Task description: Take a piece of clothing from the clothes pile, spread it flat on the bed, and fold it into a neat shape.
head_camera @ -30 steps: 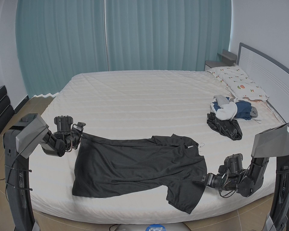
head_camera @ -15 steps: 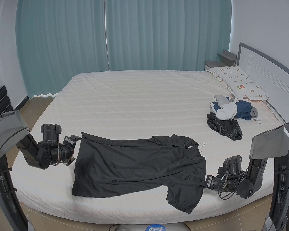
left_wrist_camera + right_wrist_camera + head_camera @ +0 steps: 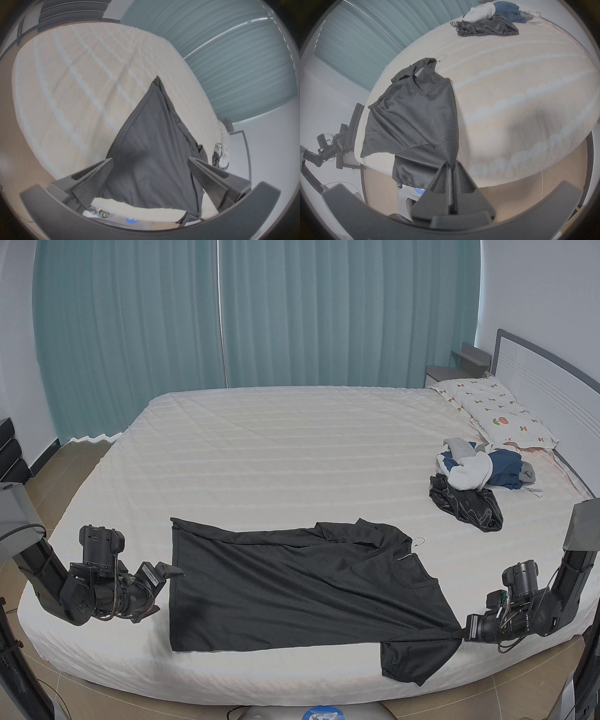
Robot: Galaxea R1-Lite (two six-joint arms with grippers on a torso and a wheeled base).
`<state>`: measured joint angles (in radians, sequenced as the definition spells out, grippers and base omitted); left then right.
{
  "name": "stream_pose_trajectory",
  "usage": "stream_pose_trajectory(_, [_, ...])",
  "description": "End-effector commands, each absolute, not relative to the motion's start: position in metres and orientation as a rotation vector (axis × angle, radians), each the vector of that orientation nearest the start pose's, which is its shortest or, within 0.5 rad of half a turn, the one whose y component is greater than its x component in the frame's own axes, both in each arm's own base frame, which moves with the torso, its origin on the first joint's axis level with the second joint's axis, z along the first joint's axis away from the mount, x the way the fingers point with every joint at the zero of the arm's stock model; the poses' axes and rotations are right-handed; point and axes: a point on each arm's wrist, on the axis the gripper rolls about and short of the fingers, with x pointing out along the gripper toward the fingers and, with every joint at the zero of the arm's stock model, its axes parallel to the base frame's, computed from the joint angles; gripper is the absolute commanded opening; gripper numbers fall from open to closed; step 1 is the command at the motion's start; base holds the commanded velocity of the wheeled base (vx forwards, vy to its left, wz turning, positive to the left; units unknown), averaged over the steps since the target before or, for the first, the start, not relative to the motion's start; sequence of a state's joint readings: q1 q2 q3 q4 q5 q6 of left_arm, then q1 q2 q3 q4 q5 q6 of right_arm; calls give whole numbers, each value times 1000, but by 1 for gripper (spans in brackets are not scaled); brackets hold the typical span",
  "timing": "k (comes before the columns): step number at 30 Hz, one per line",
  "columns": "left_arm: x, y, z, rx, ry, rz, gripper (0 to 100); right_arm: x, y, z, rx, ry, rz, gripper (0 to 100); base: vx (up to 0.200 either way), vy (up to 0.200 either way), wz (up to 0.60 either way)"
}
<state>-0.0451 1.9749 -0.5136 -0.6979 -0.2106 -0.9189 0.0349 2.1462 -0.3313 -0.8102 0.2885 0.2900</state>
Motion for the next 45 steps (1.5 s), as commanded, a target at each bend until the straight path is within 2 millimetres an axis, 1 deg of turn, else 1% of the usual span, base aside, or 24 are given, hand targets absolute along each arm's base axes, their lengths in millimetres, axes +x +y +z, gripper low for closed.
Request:
stream_pose_trajectory(1, [278,-29,21,-859,933,118,100,247,9,-11,400,1007,179,0,0,0,0])
stream_pose_trajectory(4, [275,-32,12,-800,967,129,100,247,11,-15,397,1023,187,0,0,0,0])
stream_pose_trajectory(6, [270,-36,3,-743,996,152,100,246,13,-17,393,1034,193,0,0,0,0])
stream_pose_trajectory(9, [261,-42,-6,-663,1042,142,100,246,14,-18,393,1037,195,0,0,0,0])
stream_pose_trajectory(13, [248,-49,-11,-559,1072,135,100,246,14,-18,393,1037,195,0,0,0,0])
stream_pose_trajectory(16, [247,-54,-13,-535,1078,133,100,246,15,-18,391,1038,201,0,0,0,0])
stream_pose_trajectory(22, [250,-56,-16,-524,1077,135,100,246,16,-18,391,1039,203,0,0,0,0])
stream_pose_trajectory(23, [250,-60,-17,-507,1081,130,100,246,16,-18,391,1038,203,0,0,0,0])
stream_pose_trajectory(24, [250,-62,-19,-498,1081,134,0,246,16,-18,391,1038,203,0,0,0,0])
stream_pose_trajectory(32, [252,-73,-33,-387,1070,206,0,246,16,-18,390,1038,202,0,0,0,0])
stream_pose_trajectory(37, [250,-74,-33,-376,1075,212,0,246,16,-18,391,1039,202,0,0,0,0])
stream_pose_trajectory(41, [248,-69,-31,-326,1054,254,0,244,16,-18,387,1046,202,0,0,0,0])
stream_pose_trajectory(44, [249,-61,-28,-276,1028,304,0,243,16,-18,375,1048,209,0,0,0,0])
stream_pose_trajectory(45, [248,-55,-27,-244,1031,333,0,242,18,-18,361,1049,220,0,0,0,0])
